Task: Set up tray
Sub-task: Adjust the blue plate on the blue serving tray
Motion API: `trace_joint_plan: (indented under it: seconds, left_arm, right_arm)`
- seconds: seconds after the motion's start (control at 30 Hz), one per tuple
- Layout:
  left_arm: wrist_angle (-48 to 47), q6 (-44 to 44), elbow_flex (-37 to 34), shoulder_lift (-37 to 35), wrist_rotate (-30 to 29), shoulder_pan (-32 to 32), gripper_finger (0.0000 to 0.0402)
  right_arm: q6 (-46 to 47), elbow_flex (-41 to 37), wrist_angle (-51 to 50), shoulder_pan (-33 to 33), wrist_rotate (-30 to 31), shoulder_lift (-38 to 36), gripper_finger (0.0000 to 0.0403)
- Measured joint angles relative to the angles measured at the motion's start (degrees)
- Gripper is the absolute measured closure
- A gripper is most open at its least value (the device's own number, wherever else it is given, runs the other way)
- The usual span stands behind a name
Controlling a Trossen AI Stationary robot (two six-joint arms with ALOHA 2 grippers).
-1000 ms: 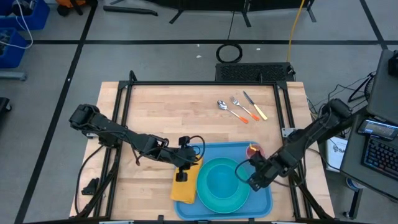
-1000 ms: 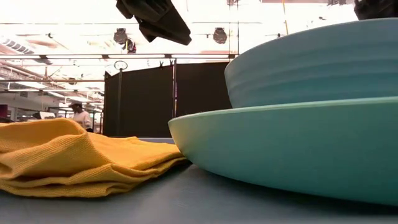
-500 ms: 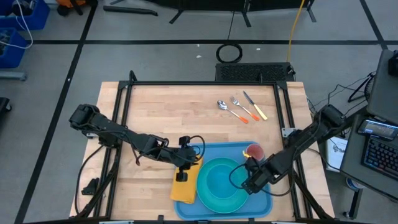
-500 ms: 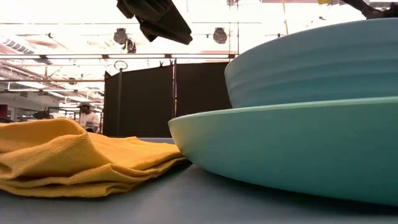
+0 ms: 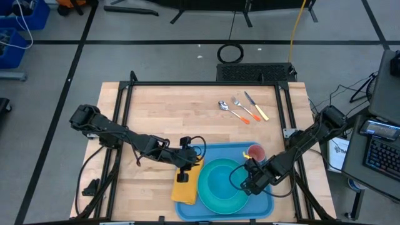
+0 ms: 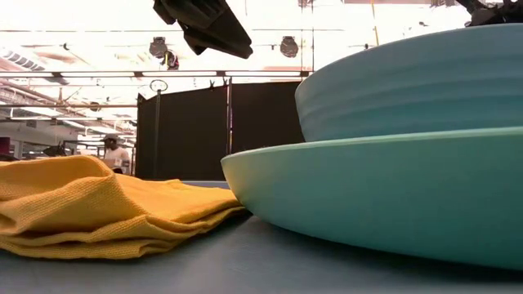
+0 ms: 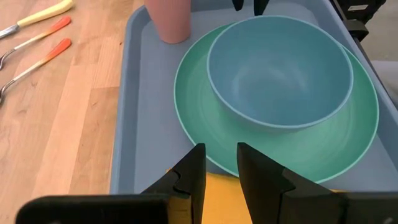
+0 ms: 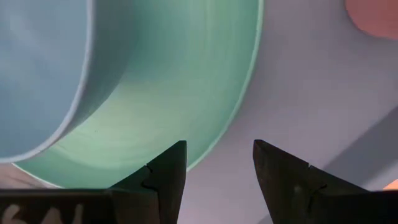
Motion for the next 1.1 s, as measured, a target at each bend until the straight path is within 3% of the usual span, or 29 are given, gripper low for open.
trace_joint_plan:
  seconds: [0.23,0.37,0.93,1.1]
  left_arm:
    - [0.0,0.0,0.0,0.0,0.0,0.0,0.0309]
    - [0.0,0.0,0.0,0.0,0.0,0.0,0.0309]
    - [-0.3,0.1,0.0,0.0,0.1,0.0,0.0309]
    - [-0.3,0.1,0.0,0.0,0.1,0.0,0.0309]
  right_arm:
    - [-1.1,0.0,5.8,0.0,0.2,0.1,0.0225]
    - [-0.9,0.0,3.0,0.0,-0.1,1.0,0.0227]
    - [-2.3,-1.9,6.7,0.1,-1.6,3.3,0.0259]
    - [-2.3,-2.5,7.3,0.1,-1.6,3.3,0.0286]
